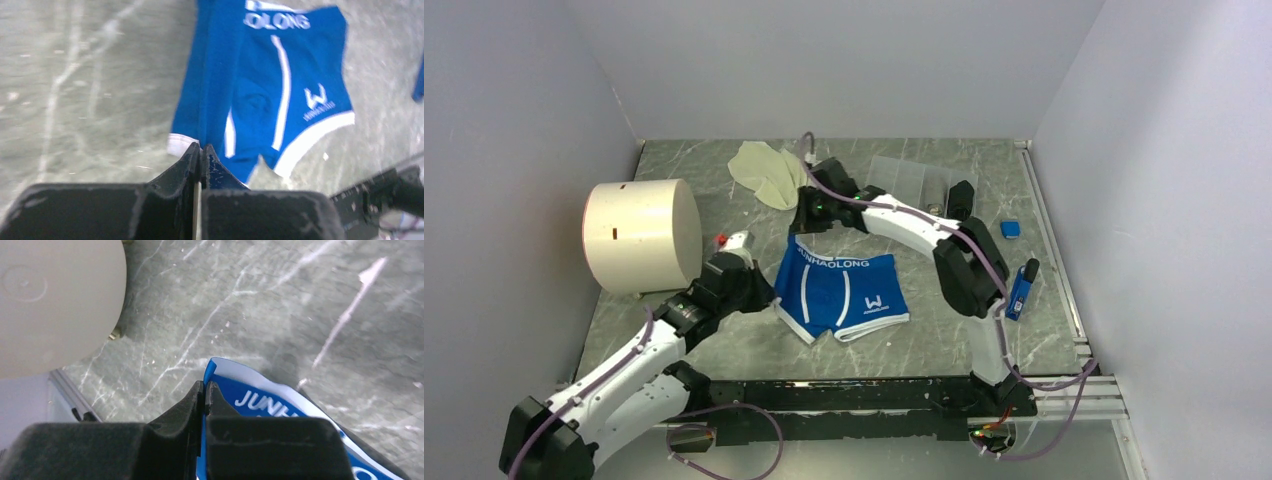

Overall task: Roll the underwear
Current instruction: Fold the underwear at the center of the board.

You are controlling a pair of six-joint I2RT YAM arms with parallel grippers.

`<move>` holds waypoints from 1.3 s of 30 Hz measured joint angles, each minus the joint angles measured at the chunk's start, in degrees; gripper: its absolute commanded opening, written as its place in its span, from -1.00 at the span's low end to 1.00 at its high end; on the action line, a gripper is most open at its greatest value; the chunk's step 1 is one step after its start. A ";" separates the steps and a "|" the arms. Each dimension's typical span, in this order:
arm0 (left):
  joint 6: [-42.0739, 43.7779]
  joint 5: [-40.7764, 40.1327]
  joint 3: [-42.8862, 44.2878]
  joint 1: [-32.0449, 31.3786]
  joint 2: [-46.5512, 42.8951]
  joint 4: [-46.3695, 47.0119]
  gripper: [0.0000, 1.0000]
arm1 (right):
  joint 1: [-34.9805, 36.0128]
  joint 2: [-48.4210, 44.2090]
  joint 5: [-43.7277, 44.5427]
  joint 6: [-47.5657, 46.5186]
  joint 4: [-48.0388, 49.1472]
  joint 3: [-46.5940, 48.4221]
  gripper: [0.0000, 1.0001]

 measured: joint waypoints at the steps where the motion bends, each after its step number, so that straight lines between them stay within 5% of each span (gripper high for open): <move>1: -0.09 -0.09 0.55 -1.81 0.26 0.00 -0.90 | -1.09 -1.53 -1.55 0.37 1.84 -2.71 -1.00; 10: -3.17 -3.87 9.38 -18.10 6.58 3.85 -0.90 | -11.02 -10.47 -14.95 3.21 14.58 -22.80 -1.00; 20: -7.65 -11.69 19.28 -34.51 27.28 7.85 -0.90 | -20.11 -15.15 -24.20 1.68 18.67 -34.05 -1.00; 39: -9.66 -12.52 35.65 -39.26 51.45 12.41 -0.90 | -30.49 -15.15 -23.02 -9.57 9.66 -36.87 -0.95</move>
